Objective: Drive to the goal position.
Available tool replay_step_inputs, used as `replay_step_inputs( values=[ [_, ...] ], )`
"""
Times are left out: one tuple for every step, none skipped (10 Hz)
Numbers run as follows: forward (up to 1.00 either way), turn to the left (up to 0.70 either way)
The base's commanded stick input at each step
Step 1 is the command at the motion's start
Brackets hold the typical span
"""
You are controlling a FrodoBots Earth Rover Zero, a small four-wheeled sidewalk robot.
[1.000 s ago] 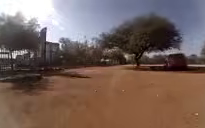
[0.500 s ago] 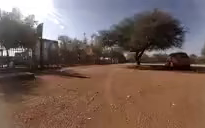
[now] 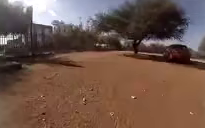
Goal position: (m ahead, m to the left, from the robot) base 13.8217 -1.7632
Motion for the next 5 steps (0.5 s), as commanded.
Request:
replay_step_inputs(
  values=[
    [1.0, 0.0],
    [1.0, 0.0],
    [1.0, 0.0],
    [1.0, 0.0],
    [1.0, 0.0]
  ],
)
